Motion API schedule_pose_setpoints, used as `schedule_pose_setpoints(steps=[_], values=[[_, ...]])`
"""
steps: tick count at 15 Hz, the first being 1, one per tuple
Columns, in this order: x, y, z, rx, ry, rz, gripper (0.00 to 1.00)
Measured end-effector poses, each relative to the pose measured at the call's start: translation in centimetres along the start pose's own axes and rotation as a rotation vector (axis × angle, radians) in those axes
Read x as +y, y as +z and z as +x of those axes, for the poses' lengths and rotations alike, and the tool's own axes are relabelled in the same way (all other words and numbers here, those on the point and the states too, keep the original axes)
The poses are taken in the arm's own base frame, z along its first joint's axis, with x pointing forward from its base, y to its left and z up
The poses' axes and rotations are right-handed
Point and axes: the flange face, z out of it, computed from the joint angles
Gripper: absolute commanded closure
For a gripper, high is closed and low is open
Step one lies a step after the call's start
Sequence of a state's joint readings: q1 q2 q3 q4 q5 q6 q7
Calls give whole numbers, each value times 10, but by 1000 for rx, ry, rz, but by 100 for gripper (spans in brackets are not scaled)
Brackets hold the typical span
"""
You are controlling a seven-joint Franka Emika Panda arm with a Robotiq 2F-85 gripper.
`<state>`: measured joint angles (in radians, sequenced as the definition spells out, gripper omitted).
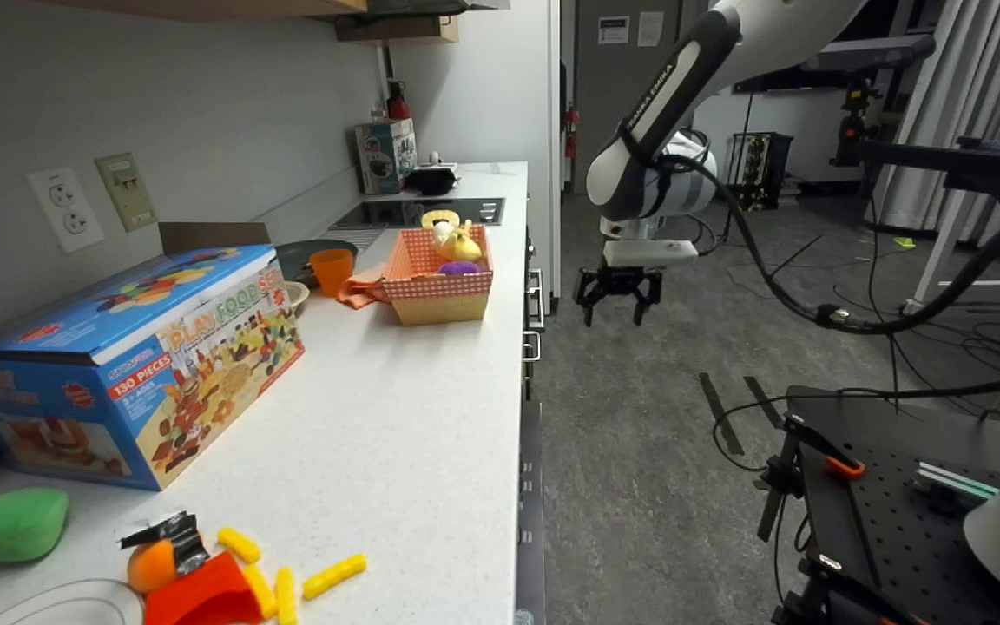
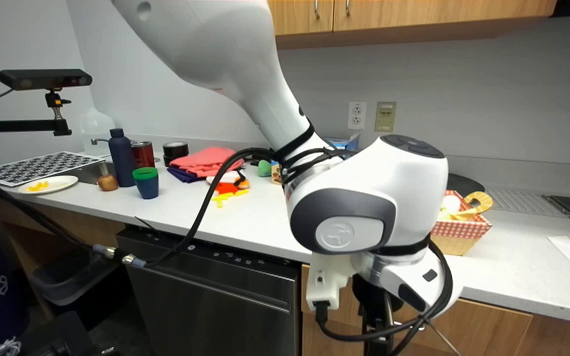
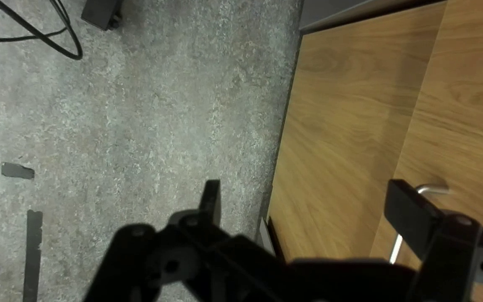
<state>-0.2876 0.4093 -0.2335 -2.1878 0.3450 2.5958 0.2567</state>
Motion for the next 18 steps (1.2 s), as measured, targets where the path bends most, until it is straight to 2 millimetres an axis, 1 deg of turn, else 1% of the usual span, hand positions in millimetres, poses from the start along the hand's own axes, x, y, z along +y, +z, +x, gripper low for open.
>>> schedule_pose_setpoints(steps=[3,7,9,16,18], values=[[12,26,13,-6,45,61,0],[9,41,49,-33,89,123,0],[8,46,60,-49,96,132,0],[6,51,65,-36,96,132,0],[3,55,68,-15,98,134,0]])
